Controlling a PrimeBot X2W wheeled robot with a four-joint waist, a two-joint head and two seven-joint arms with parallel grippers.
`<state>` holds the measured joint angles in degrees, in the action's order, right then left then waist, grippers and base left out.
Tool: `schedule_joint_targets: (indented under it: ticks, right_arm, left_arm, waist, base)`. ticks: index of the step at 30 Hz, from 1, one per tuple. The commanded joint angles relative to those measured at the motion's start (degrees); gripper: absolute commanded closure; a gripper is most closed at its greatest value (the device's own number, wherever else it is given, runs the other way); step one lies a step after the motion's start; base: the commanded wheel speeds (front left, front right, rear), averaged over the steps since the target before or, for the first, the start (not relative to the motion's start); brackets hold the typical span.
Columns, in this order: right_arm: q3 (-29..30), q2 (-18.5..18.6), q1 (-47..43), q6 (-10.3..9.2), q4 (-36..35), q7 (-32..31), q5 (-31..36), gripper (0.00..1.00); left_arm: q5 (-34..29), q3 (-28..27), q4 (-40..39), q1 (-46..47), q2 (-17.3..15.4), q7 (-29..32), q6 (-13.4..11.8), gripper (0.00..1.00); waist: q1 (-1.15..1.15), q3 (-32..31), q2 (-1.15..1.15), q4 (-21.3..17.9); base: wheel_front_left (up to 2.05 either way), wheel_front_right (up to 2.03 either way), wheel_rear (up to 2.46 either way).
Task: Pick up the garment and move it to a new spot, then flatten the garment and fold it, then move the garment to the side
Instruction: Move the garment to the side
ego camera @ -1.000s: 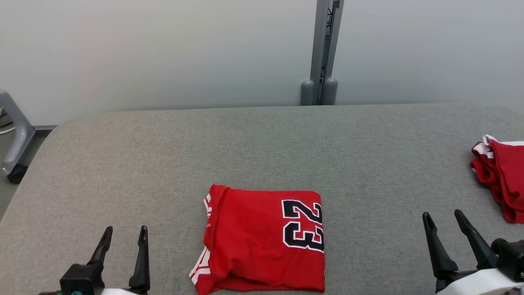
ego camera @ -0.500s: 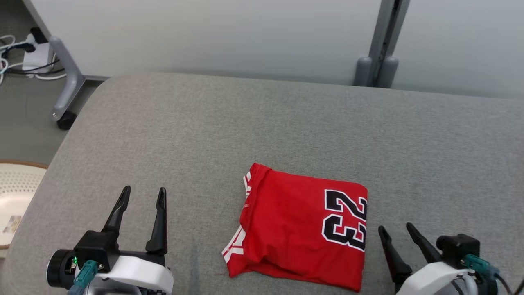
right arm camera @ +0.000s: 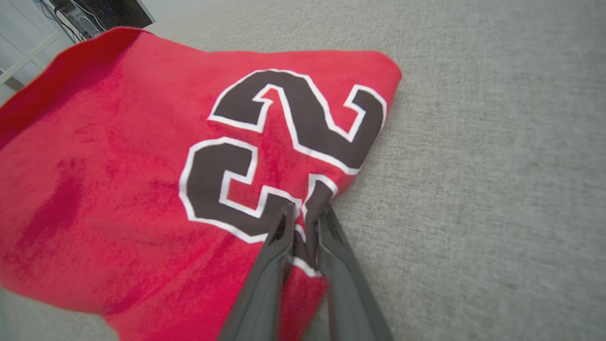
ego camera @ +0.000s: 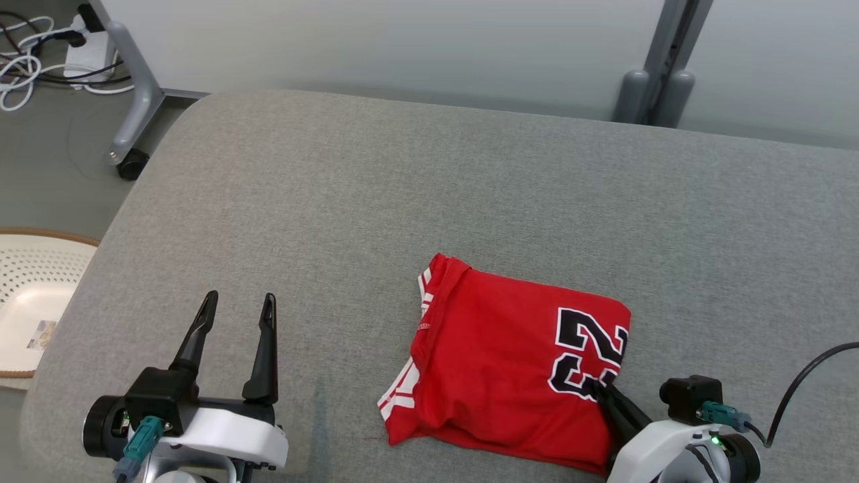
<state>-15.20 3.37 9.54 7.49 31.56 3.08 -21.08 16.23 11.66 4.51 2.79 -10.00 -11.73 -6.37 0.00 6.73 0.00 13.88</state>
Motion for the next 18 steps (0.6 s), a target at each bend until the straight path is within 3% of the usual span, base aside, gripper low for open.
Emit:
schedule_joint_targets:
  ticks: [1,9,18]
  right_arm:
    - [-0.5,0.1,0.6,0.01,0.4,0.6,-0.2,1.00]
    - [-2.8,5.6,1.9,0.01,-2.4,2.8,0.6,1.00]
    - [-5.9,18.8,6.7,0.00,-6.6,0.8,2.3,1.00]
  left_arm:
    - [0.2,-0.3,0.1,1.0,-0.4,-0.4,-0.2,0.00]
    - [0.5,-0.8,-0.6,-0.4,-1.2,-0.8,-0.4,0.00]
    - [0.2,0.0,-2.6,1.1,-1.8,-0.4,-0.1,0.00]
  waist:
    - [0.00,-0.1,0.00,-0.7]
    - [0.00,-0.7,0.00,-7.5]
    - [0.00,0.6,0.00,-18.1]
  base:
    - [0.00,0.00,0.00]
    - [0.00,0.00,0.00]
    - [0.00,0.00,0.00]
